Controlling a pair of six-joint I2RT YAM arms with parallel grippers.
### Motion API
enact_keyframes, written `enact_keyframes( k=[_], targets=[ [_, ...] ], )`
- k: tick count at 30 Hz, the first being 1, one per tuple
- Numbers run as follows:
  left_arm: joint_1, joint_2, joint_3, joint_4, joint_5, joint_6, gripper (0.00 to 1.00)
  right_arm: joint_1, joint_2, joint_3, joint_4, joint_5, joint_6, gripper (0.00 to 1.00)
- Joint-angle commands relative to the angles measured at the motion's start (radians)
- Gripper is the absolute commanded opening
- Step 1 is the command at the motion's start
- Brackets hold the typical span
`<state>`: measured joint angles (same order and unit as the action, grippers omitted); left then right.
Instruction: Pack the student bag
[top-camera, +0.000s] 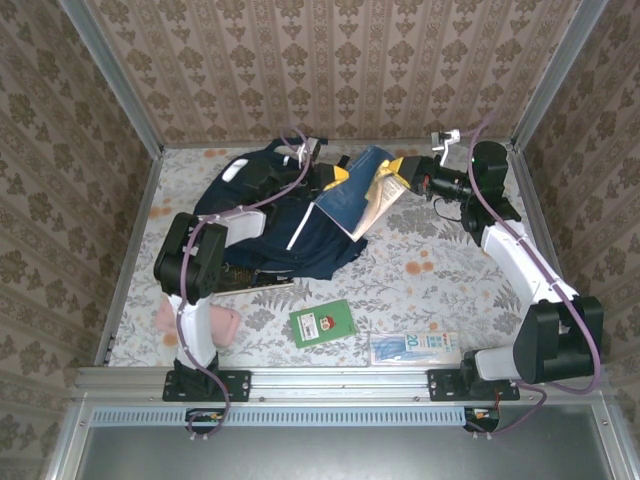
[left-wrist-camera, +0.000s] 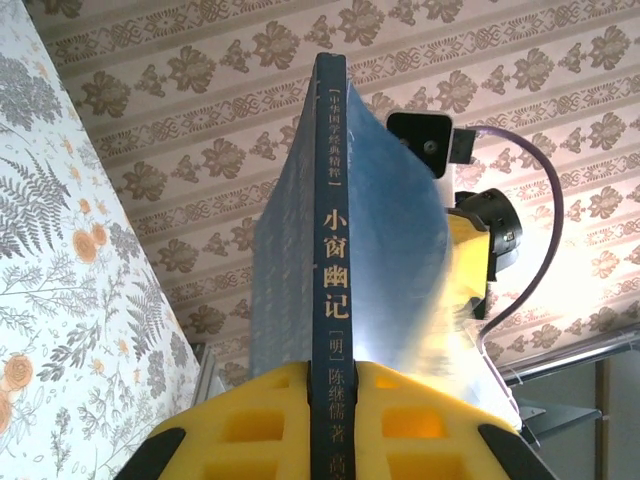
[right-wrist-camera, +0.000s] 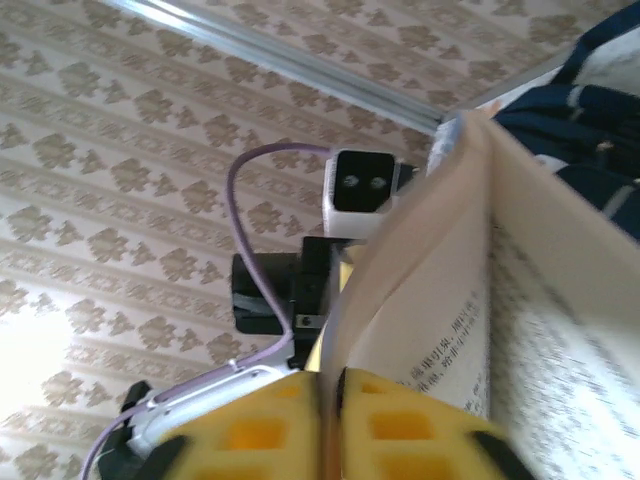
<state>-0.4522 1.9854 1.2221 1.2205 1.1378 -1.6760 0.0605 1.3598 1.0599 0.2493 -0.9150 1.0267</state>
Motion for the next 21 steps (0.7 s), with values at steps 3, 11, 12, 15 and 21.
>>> enact_keyframes(
  k=[3, 11, 12, 15, 21],
  targets=[
    [0.057, -0.079, -0.002, 0.036, -0.022, 0.026, 0.0, -0.005, -0.101, 0.049, -0.376, 0.29, -0.253, 0.59],
    [0.064, -0.219, 0.025, -0.531, 0.026, 0.507, 0.0, 0.002, -0.128, 0.107, -0.616, 0.457, -0.384, 0.7],
    [0.061, -0.26, 0.047, -0.759, 0.01, 0.66, 0.0, 0.005, -0.131, 0.119, -0.629, 0.466, -0.408, 0.69],
    [0.016, -0.347, 0.202, -1.446, -0.16, 1.223, 0.0, 0.027, -0.144, 0.121, -0.575, 0.373, -0.514, 0.69],
    [-0.08, -0.457, 0.261, -1.687, -0.374, 1.573, 0.0, 0.155, -0.196, 0.073, -0.484, 0.397, -0.835, 0.71]
  ],
)
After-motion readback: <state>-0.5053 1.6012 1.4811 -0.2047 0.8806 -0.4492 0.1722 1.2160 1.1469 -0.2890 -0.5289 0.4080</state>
